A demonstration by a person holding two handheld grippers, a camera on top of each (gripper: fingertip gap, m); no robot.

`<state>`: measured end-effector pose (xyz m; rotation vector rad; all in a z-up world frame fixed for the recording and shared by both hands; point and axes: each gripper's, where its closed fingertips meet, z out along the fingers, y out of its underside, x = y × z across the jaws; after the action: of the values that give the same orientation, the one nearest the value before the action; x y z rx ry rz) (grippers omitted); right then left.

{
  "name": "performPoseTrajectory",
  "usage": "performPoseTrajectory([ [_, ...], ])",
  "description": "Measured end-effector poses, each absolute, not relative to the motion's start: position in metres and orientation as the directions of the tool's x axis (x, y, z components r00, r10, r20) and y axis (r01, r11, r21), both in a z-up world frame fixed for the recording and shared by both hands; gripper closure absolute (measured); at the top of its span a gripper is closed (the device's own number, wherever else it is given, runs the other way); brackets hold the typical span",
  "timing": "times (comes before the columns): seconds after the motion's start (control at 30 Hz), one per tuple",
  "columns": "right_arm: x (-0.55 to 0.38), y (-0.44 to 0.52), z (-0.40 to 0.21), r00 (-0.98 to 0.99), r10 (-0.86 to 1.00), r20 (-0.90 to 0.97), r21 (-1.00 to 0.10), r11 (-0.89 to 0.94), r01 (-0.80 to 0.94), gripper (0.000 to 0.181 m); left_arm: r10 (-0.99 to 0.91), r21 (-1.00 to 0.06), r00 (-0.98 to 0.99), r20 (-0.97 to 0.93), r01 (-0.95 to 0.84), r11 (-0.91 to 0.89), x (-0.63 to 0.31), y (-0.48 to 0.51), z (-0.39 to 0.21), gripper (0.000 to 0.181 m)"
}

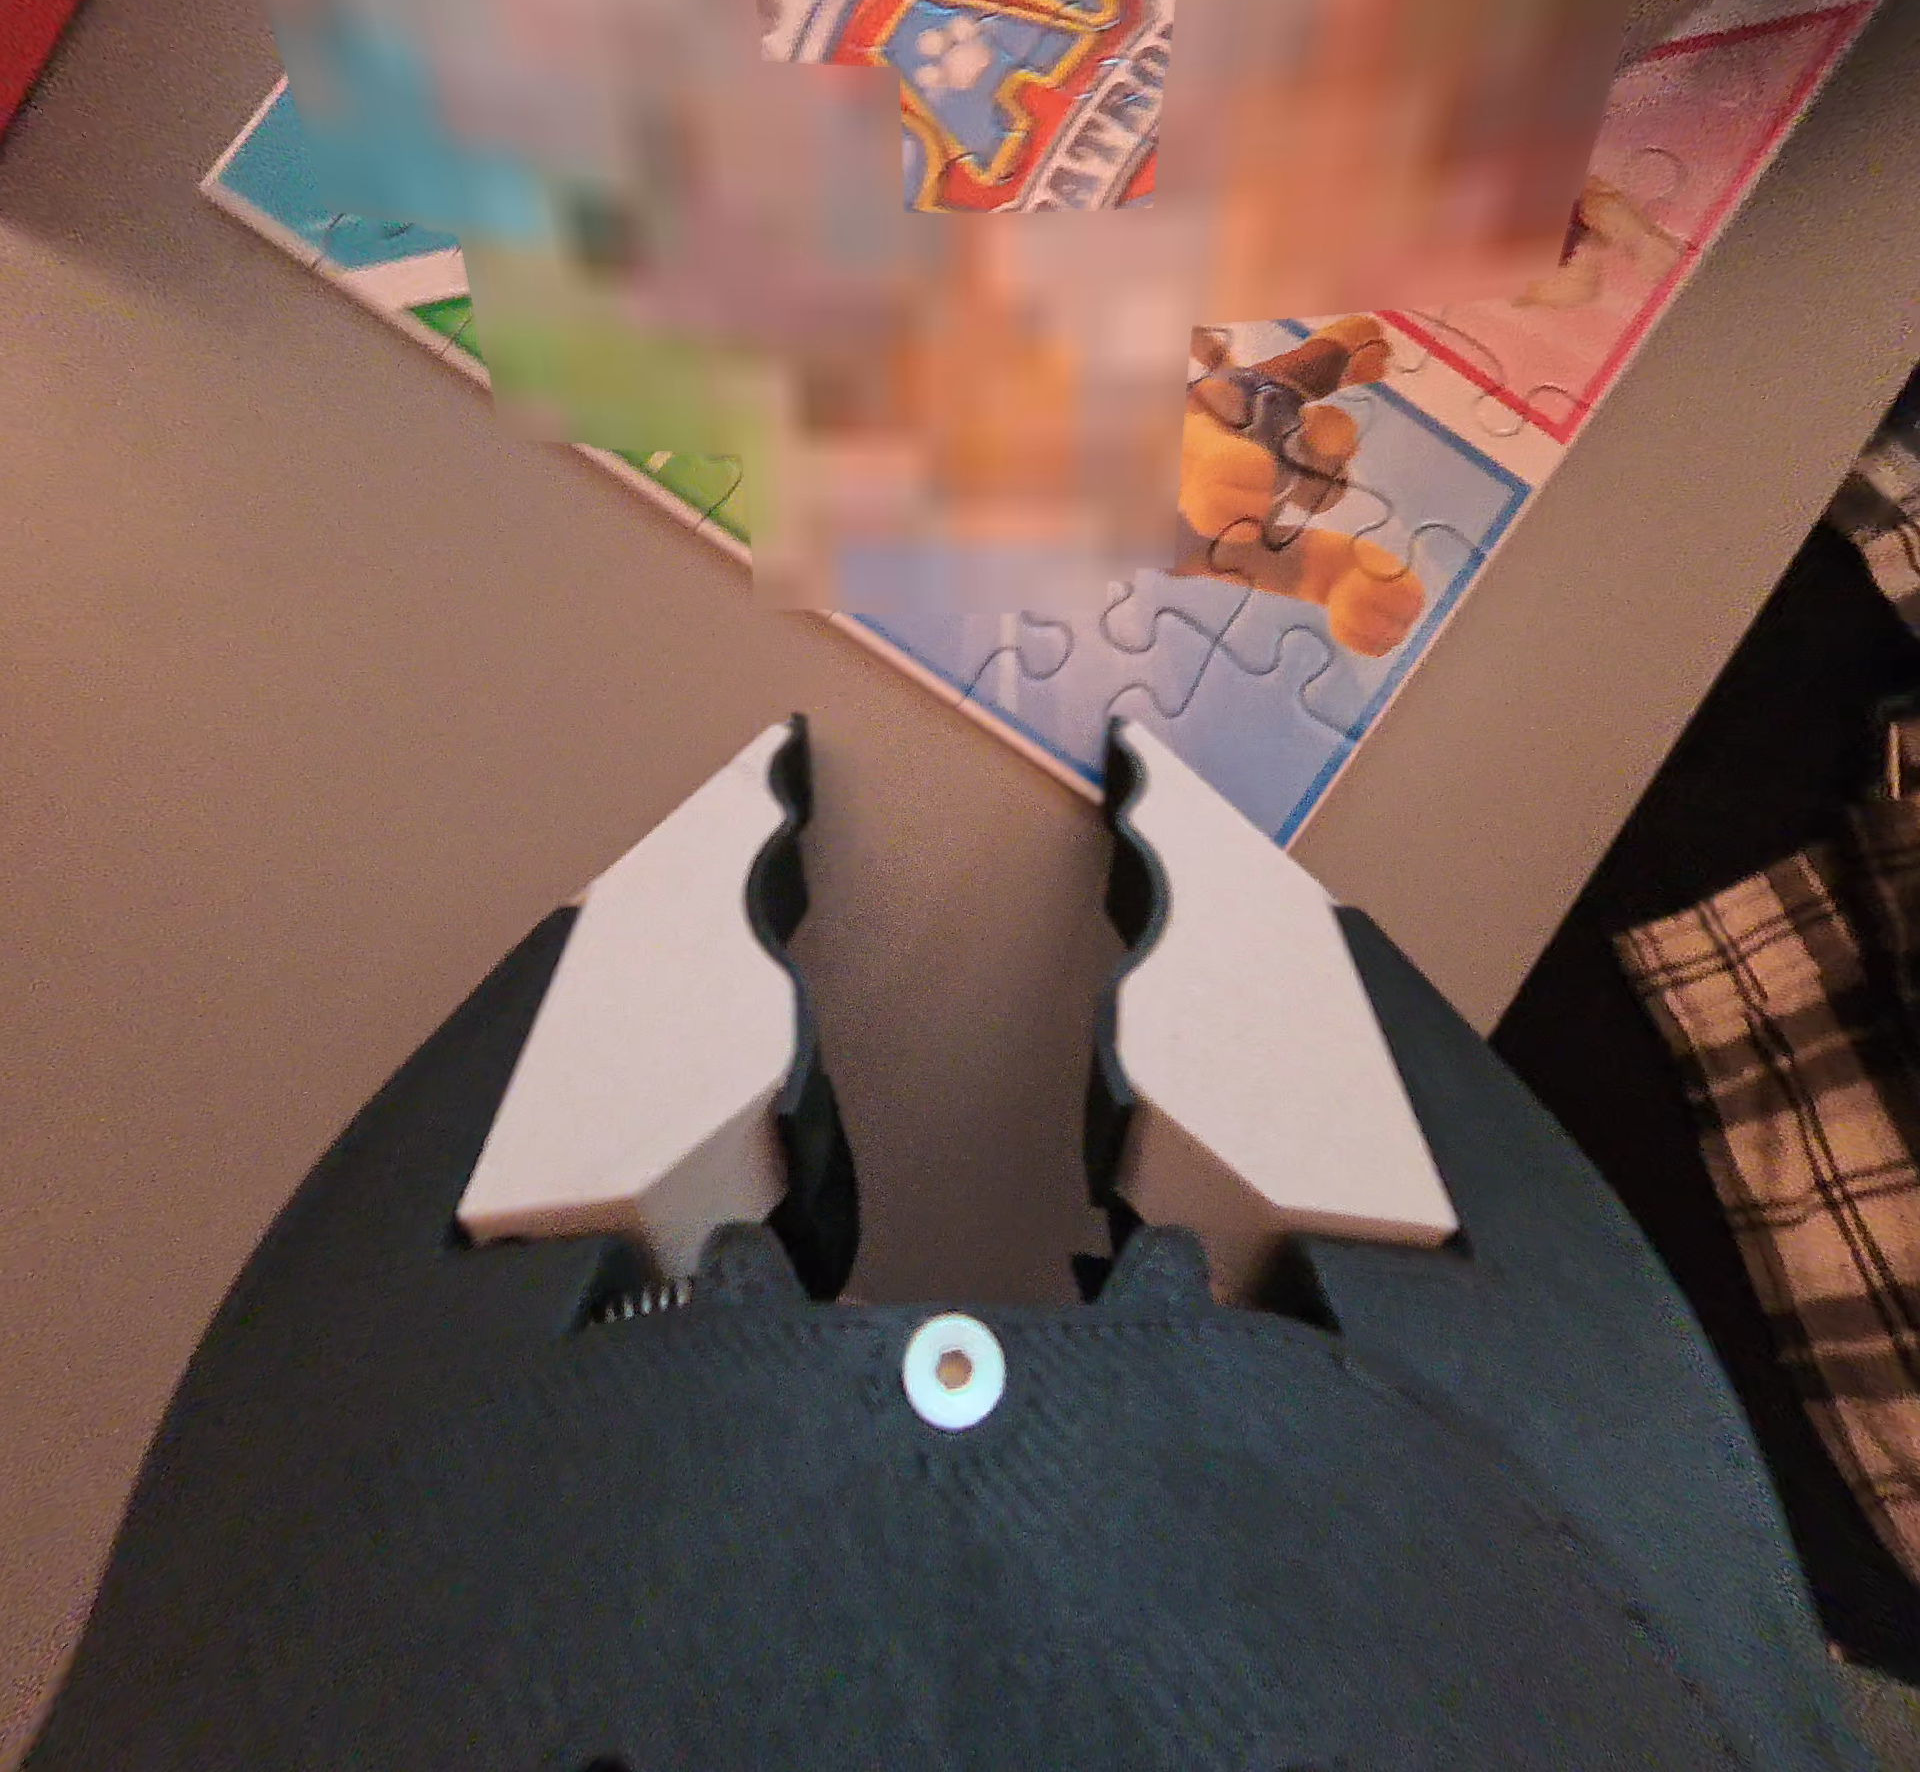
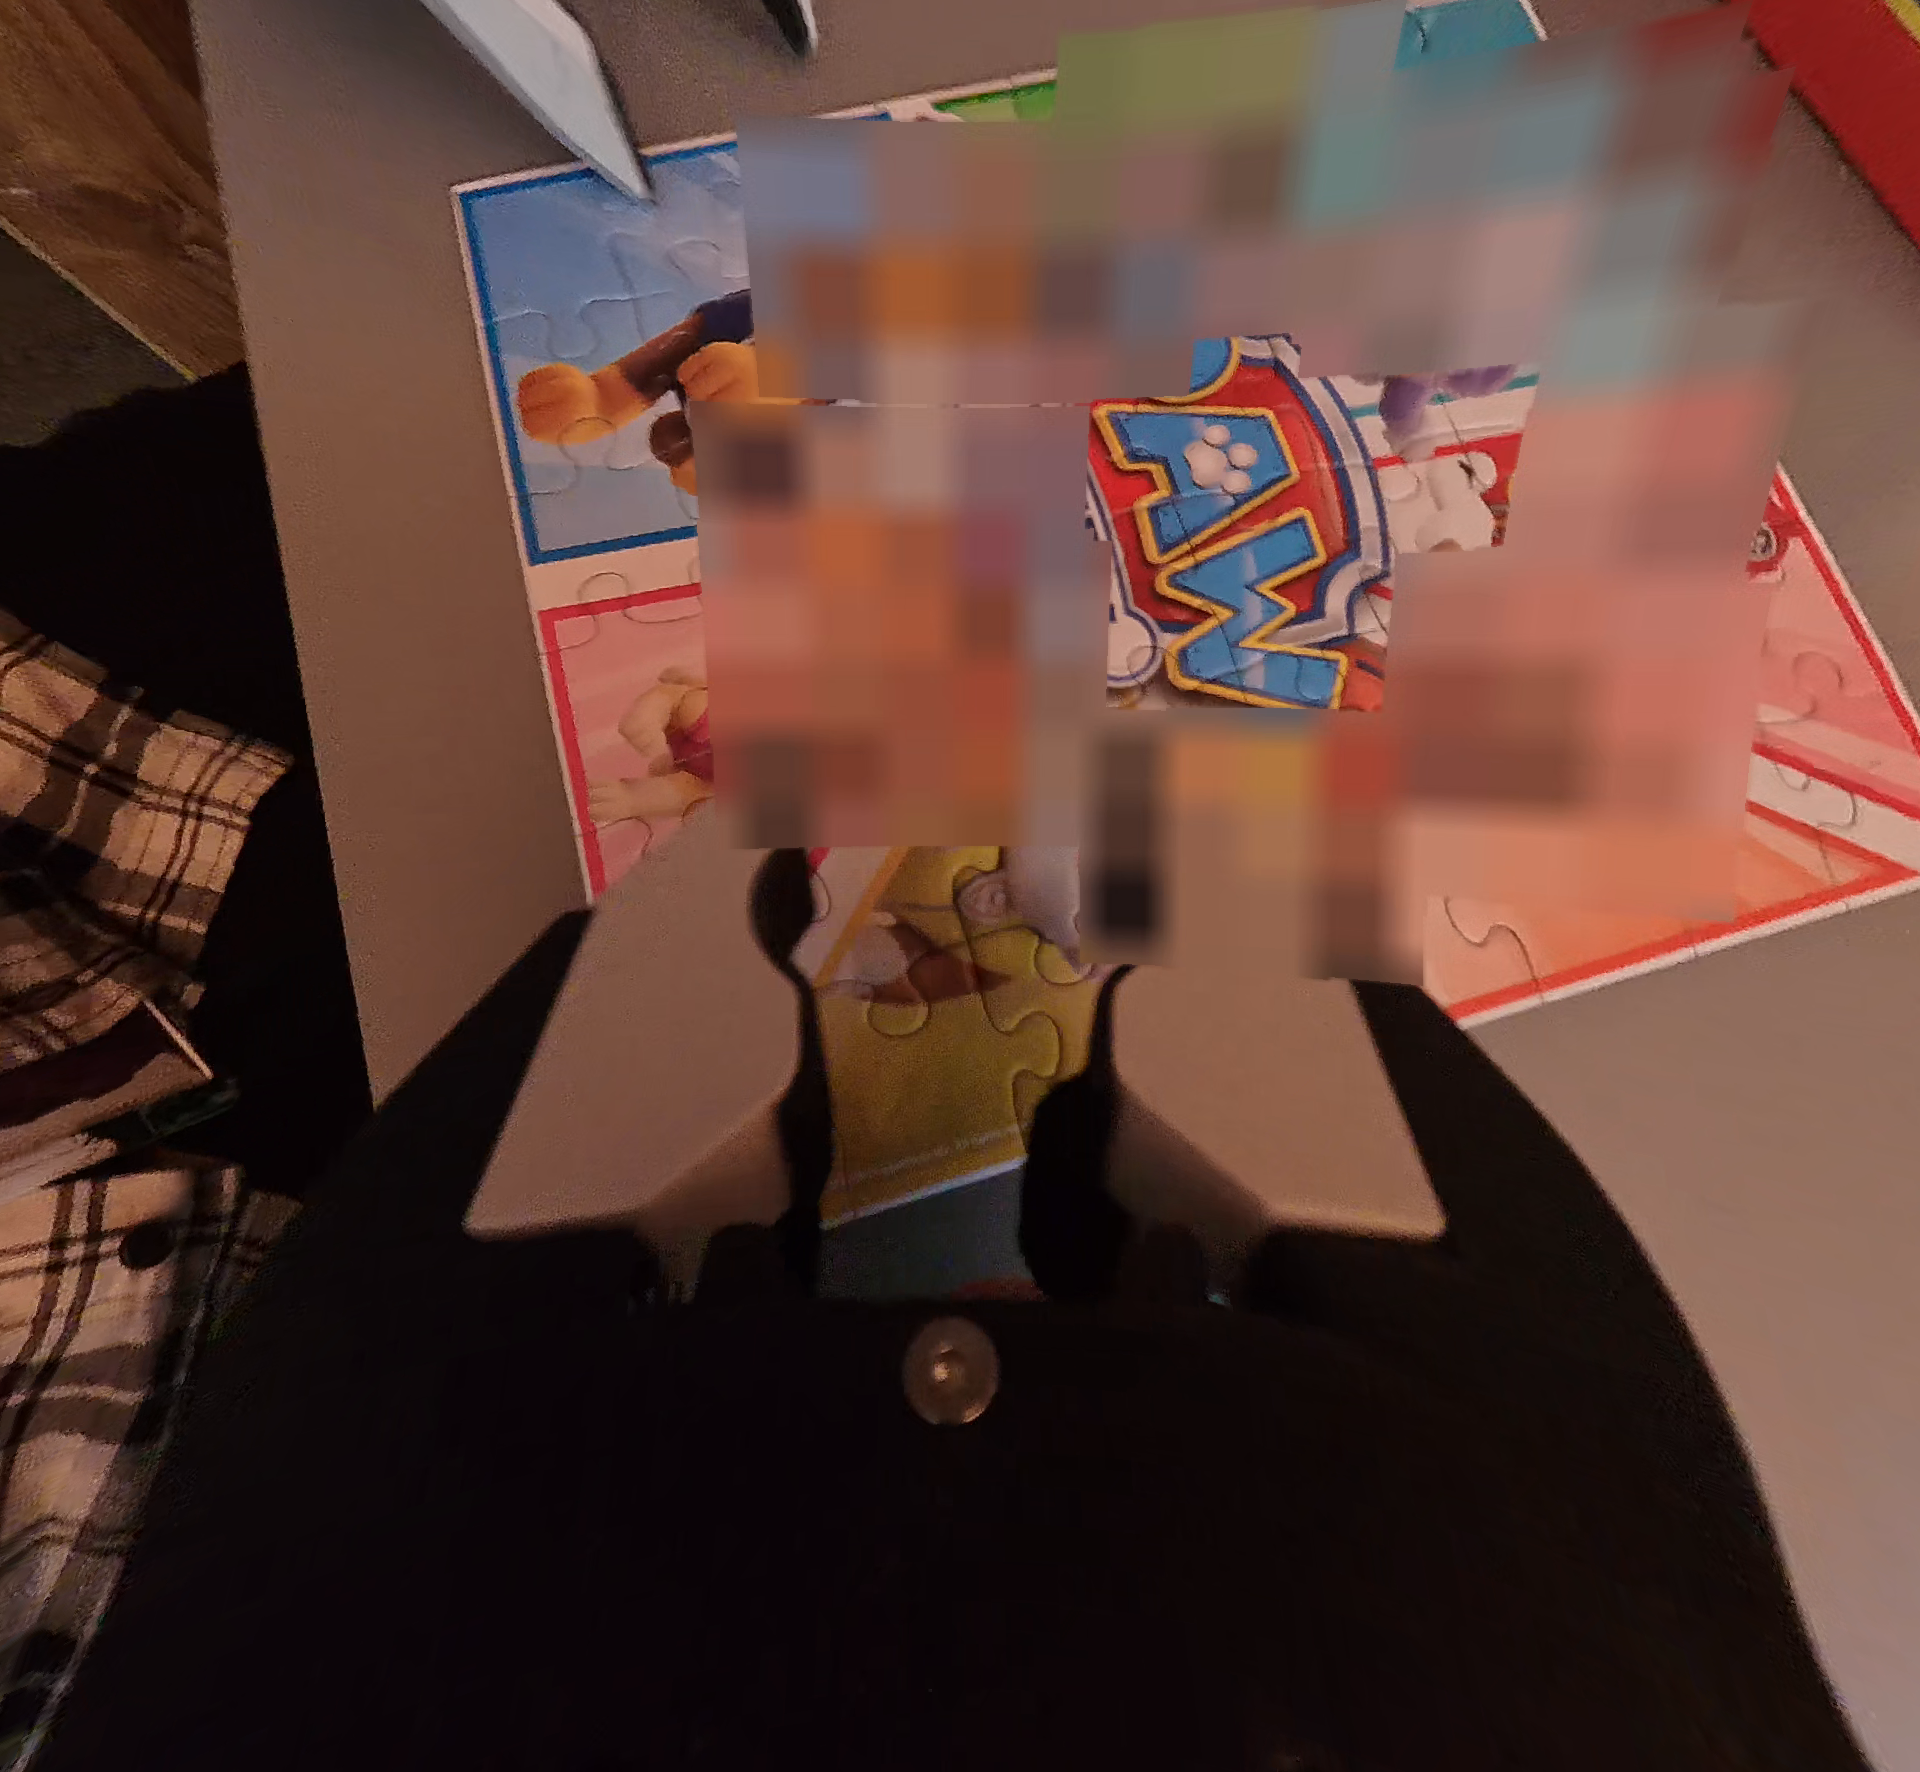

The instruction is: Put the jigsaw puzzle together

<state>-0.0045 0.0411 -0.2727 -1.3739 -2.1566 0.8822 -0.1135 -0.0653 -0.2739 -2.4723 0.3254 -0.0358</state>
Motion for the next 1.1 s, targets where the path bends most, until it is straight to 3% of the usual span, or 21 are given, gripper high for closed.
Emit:
performPoseTrajectory([
  [0.03,-0.003,0.044,-0.273,-0.403,0.915,0.003,-0.697,0.291,0.655,0.118,-0.21,-0.617,0.977,-0.044,-0.192,-0.763,-0.118,-0.068,-0.273,0.113],
  [0.1,-0.001,0.051,-0.267,-0.367,0.93,-0.022,-0.713,0.243,0.657,0.106,-0.148,-0.661,0.988,-0.036,-0.135,-0.738,-0.128,-0.071,-0.268,0.093],
  [0.3,0.01,0.086,-0.258,-0.237,0.971,0.041,-0.717,0.194,0.67,0.069,-0.059,-0.694,0.997,-0.053,-0.079,-0.715,-0.144,-0.076,-0.258,0.069],
  [0.5,0.026,0.087,-0.253,-0.171,0.981,0.09,-0.696,0.185,0.694,0.067,-0.059,-0.63,0.981,-0.185,-0.164,-0.759,-0.136,-0.068,-0.256,0.073],
  [0.63,0.044,0.093,-0.242,-0.118,0.983,0.144,-0.686,0.185,0.704,0.079,-0.053,-0.663,0.98,-0.191,-0.169,-0.729,-0.121,-0.063,-0.242,0.092],
  [0.73,0.06,0.099,-0.231,-0.069,0.983,0.169,-0.688,0.168,0.706,0.094,-0.052,-0.658,0.974,-0.221,-0.188,-0.729,-0.116,-0.069,-0.237,0.117],
  [0.87,0.082,0.098,-0.223,-0.059,0.979,0.195,-0.669,0.177,0.721,0.163,-0.027,-0.681,0.957,-0.287,-0.224,-0.697,-0.114,-0.076,-0.224,0.177],
  [0.93,0.088,0.095,-0.219,-0.048,0.973,0.228,-0.672,0.193,0.715,0.181,-0.021,-0.679,0.957,-0.288,-0.22,-0.701,-0.109,-0.079,-0.224,0.181],
  [1.1,0.089,0.093,-0.218,0.032,0.973,0.23,-0.689,0.139,0.712,0.181,-0.028,-0.652,0.966,-0.256,-0.194,-0.733,-0.101,-0.08,-0.235,0.174],
])
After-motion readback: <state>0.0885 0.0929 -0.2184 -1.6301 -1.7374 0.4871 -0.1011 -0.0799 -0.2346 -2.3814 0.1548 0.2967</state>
